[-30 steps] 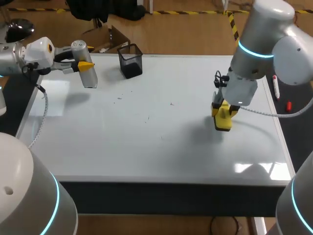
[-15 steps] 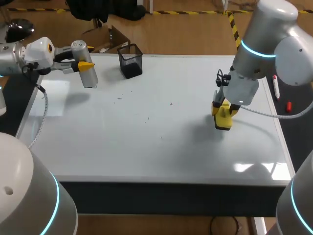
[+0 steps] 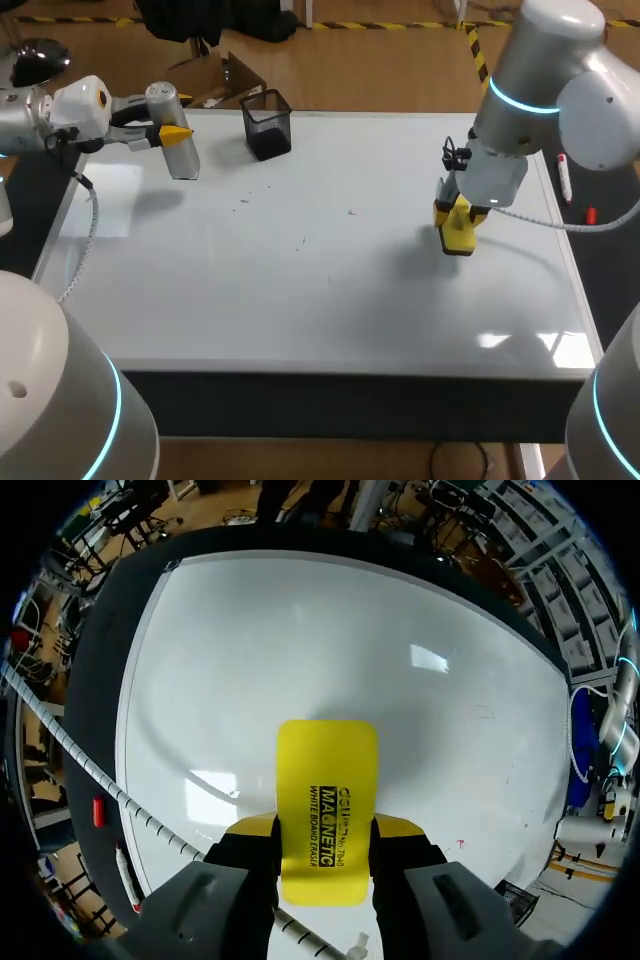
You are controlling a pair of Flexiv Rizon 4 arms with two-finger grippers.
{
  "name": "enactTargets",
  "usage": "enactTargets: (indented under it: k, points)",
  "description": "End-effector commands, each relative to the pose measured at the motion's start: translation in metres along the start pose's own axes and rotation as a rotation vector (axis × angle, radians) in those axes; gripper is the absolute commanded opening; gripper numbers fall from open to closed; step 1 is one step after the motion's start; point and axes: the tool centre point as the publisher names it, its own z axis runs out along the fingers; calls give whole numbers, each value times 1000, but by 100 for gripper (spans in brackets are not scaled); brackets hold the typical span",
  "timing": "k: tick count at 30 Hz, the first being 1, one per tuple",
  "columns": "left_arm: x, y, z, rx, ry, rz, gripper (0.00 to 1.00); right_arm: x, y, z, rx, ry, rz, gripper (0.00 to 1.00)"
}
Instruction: Pick up the inspection probe, press it on each red-marked spot on the whiteboard one by one, put down the probe, pick up the eraser, and wipe off all the red marks.
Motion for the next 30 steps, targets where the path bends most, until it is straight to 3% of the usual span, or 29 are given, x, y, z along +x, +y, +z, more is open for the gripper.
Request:
enactTargets:
  k: [1, 11, 30]
  points:
    - [0, -1, 0, -1, 0, 2, 0, -12, -34, 2, -29, 35, -39, 0]
    - [0, -1, 0, -1, 0, 2, 0, -39, -85, 8, -45, 30, -148, 0]
    - [0, -1, 0, -1, 0, 2, 0, -73, -172, 15, -71, -14, -211, 0]
